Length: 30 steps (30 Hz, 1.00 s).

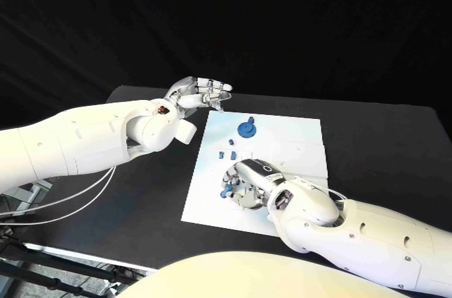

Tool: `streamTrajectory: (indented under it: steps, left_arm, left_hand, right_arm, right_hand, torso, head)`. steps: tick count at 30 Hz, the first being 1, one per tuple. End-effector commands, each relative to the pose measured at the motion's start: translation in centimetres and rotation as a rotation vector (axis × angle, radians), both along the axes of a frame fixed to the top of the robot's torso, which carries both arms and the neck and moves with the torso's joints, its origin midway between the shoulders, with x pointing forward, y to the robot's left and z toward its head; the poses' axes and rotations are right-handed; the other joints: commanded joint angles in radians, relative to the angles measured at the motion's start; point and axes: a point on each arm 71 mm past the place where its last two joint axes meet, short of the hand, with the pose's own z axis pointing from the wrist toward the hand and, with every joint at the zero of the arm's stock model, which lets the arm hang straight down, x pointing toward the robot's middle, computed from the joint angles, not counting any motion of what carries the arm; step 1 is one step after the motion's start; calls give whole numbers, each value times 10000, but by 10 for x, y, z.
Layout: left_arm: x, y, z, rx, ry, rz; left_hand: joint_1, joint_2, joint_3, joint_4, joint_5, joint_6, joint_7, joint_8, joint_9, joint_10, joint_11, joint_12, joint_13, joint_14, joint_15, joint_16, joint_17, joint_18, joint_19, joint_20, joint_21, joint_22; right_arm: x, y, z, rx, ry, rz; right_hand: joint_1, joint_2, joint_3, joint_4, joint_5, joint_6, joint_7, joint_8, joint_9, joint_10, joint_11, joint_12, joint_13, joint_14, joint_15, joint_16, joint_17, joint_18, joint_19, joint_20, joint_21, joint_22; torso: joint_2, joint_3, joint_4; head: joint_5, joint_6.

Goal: Assemble the parts on the task board

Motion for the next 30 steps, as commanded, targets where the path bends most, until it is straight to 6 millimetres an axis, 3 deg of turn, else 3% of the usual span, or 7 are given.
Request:
streamTrajectory:
  steps: [1,9,17,20,25,30]
  left_arm:
    - [-1,-3,1,-63,-50,-219]
    - [-1,-4,1,-66,-43,-254]
    - [-1,-4,1,-65,-41,-267]
    - [-1,-3,1,-60,-41,-266]
    - [-1,-4,1,-63,-22,-321]
    - [-2,-4,1,-45,-8,-373]
  left_hand:
    - [-89,3,-26,29,45,-87,133,-10,-12,-94,32,78,-18,-31,36,-15,3,124,13,91,-99,-39]
    - [-89,3,-26,29,45,-87,133,-10,-12,-94,32,78,-18,-31,36,-15,3,124,13,91,-99,-39]
    - [-89,3,-26,29,45,-87,133,-10,-12,-94,32,78,-18,-31,36,-15,3,124,13,91,-99,-39]
    - [-93,-1,-34,37,44,-93,134,-5,-13,-107,34,89,-20,-38,39,-14,4,124,17,94,-115,-49]
    - [-93,-1,-34,37,44,-93,134,-5,-13,-107,34,89,-20,-38,39,-14,4,124,17,94,-115,-49]
    - [-97,-13,-45,46,39,-99,136,1,-14,-123,38,101,-23,-64,46,-21,2,120,7,100,-142,-63]
  right_arm:
    - [-1,2,-1,-441,-354,41]
    - [-4,6,-3,-690,-383,257]
    - [-7,9,-4,-688,-290,591]
    - [-6,8,-4,-515,-285,551]
    - [-5,6,-3,-250,-337,406]
    - [-4,5,-1,43,-437,274]
  right_hand:
    - [-71,10,-17,-68,24,29,45,26,19,73,-14,29,6,375,-30,-44,-5,-53,-33,-28,-3,261]
    - [-146,-64,-25,-107,10,-22,56,4,22,48,-1,-10,5,366,-22,-62,-41,-43,-54,-21,-71,249]
    - [-528,-522,-107,-228,199,-455,190,-259,-67,-341,156,-228,-24,372,106,-41,18,-28,-129,68,-289,222]
    - [-731,-695,-212,-241,367,-909,253,-499,-161,-763,256,-283,-38,360,196,-41,-10,4,-217,144,-544,160]
    - [-895,-807,-423,-253,446,-1258,301,-661,-218,-1220,322,-206,-26,285,260,-122,-185,56,-339,209,-901,59]
    - [-883,-755,-990,-277,471,-1606,381,-795,-256,-1912,396,167,29,181,335,-201,-371,119,-477,285,-1353,-77]
  torso:
    - [-3,-7,-12]
    - [-3,2,-8]
    - [-5,5,-2]
    - [-9,2,-12]
    - [-13,1,-16]
    - [-6,4,-10]
  head:
    - [-23,28]
    - [-38,31]
    - [-49,25]
    - [-42,36]
    - [-66,82]
    - [-76,95]
